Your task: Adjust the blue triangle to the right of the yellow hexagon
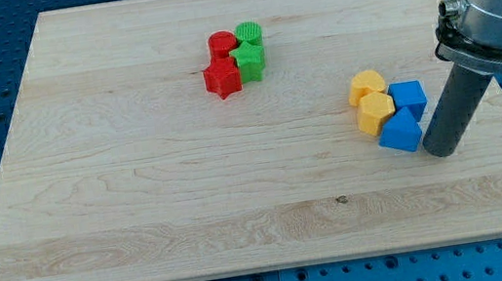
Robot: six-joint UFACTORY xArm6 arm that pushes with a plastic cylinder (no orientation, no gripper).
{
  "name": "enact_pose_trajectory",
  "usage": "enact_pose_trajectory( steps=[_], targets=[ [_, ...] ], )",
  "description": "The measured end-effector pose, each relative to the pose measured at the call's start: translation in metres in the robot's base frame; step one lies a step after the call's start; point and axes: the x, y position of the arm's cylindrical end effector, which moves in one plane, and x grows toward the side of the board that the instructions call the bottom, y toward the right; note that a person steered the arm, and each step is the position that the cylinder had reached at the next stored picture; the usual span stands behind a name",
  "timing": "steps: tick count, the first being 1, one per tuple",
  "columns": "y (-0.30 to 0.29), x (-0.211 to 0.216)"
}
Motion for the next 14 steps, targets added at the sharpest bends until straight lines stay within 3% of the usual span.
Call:
enact_pose_trajectory(
  steps=[2,5,7,11,14],
  targets=[
    [0.000,0.040],
    [-0.045,0.038],
    [-0.033,-0.006],
    [-0.033,-0.014],
    [-0.061,0.009]
  ],
)
